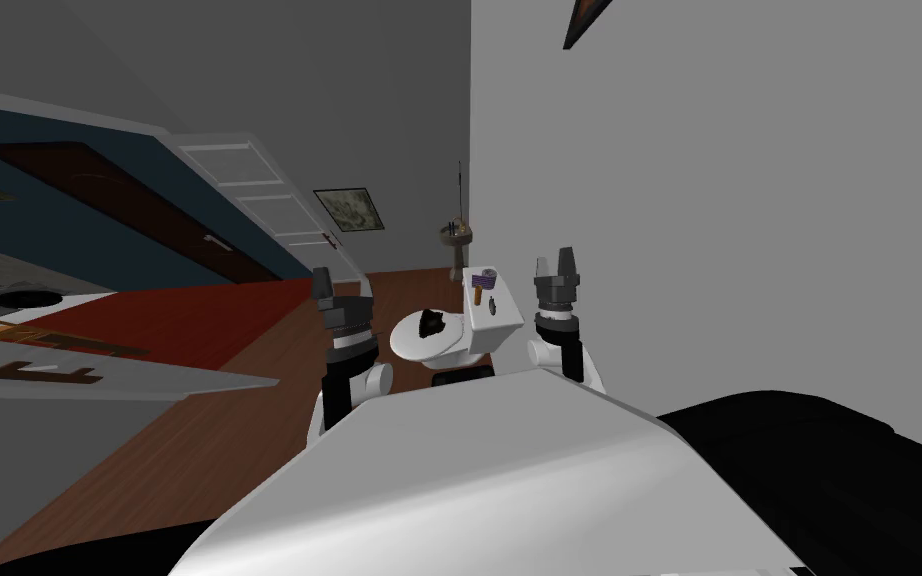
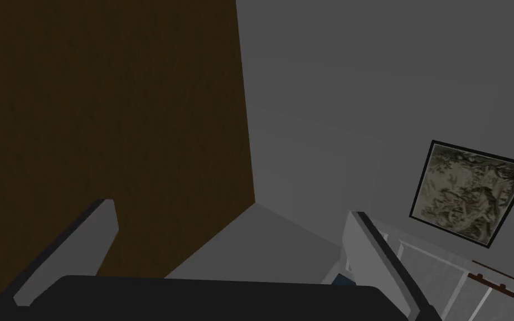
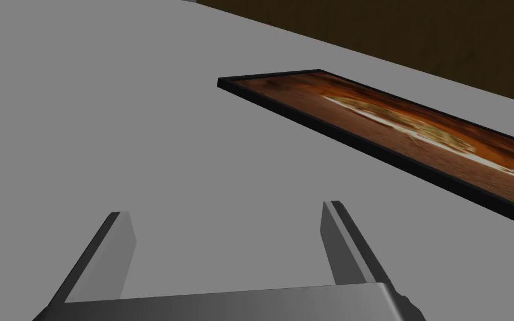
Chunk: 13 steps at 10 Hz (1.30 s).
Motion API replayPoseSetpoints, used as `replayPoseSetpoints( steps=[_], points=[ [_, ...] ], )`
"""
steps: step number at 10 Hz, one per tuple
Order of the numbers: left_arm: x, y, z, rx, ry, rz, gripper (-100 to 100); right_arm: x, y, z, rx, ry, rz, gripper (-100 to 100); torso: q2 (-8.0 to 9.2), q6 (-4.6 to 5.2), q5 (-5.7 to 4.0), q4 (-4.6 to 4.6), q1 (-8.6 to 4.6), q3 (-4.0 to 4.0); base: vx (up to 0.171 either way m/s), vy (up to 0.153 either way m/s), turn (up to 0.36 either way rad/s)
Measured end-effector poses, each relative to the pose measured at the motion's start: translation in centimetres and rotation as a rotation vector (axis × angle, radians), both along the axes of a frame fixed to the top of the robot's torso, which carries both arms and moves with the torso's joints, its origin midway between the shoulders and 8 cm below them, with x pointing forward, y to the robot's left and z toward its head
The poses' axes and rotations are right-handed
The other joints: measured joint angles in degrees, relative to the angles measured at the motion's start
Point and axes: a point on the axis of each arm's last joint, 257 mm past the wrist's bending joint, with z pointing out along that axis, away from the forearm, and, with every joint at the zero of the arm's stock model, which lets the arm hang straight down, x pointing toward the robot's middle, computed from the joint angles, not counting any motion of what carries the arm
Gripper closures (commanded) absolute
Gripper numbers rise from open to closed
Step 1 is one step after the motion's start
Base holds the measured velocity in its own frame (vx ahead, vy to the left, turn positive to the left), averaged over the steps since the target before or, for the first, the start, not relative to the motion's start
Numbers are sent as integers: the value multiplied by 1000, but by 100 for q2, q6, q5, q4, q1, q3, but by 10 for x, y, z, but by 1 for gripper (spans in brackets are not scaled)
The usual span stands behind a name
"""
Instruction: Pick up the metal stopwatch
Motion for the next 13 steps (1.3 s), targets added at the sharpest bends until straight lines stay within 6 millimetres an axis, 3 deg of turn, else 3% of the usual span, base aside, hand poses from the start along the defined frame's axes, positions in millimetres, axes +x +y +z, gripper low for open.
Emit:
replayPoseSetpoints(
  steps=[4,13],
  points=[
    [0,0,0,0,0,0,0,12,2,-23,-130,97,-30,-100,-4,0,7,-1,34,-2,11,78,6],
    [0,0,0,0,0,0,0,34,-40,-133,-501,448,-229,-100,-9,-1,8,-2,32,-5,19,97,6]
  ],
)
